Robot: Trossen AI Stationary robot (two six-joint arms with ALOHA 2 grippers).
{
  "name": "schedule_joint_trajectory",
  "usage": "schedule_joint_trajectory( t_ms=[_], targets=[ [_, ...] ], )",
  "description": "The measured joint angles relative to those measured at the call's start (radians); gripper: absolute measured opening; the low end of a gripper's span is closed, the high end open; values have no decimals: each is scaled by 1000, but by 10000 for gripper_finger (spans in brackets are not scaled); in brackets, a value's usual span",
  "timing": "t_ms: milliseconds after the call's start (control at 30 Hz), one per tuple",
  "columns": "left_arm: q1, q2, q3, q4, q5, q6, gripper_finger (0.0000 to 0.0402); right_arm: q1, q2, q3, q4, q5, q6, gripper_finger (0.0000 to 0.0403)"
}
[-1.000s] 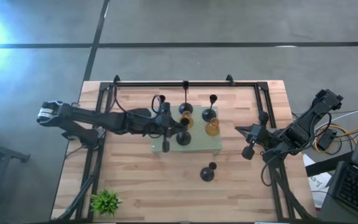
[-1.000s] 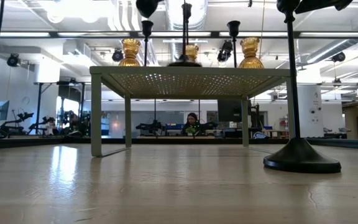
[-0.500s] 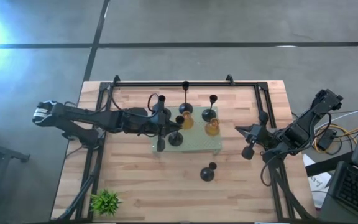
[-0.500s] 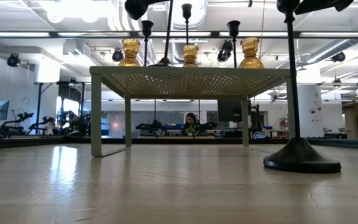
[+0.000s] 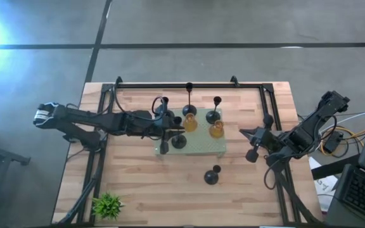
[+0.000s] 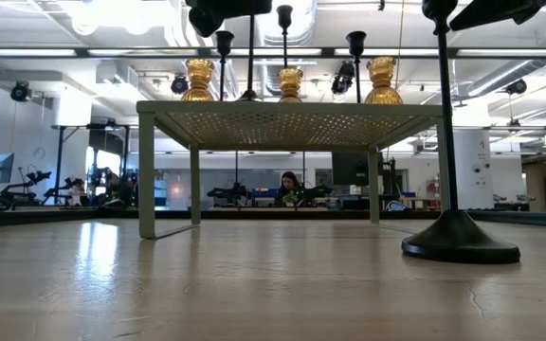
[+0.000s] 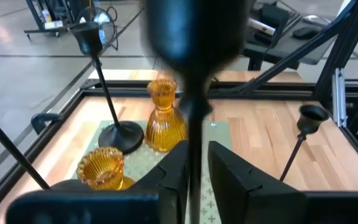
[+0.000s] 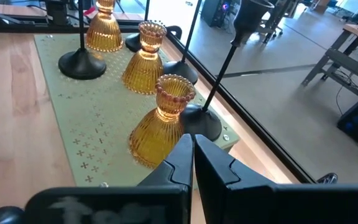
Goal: Pick & Place candle stick holders
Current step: Put the black candle holder on the shelf
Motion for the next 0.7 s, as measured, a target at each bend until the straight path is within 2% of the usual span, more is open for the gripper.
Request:
schedule_joint_trajectory(
  t_ms=[400, 700],
  targets=[
    [0, -1, -2, 7, 1, 20, 87, 0, 0, -11, 7, 0, 0, 8],
    [0, -21, -2, -5, 4, 33, 162, 0, 0, -11, 11, 0, 0, 8]
  ],
)
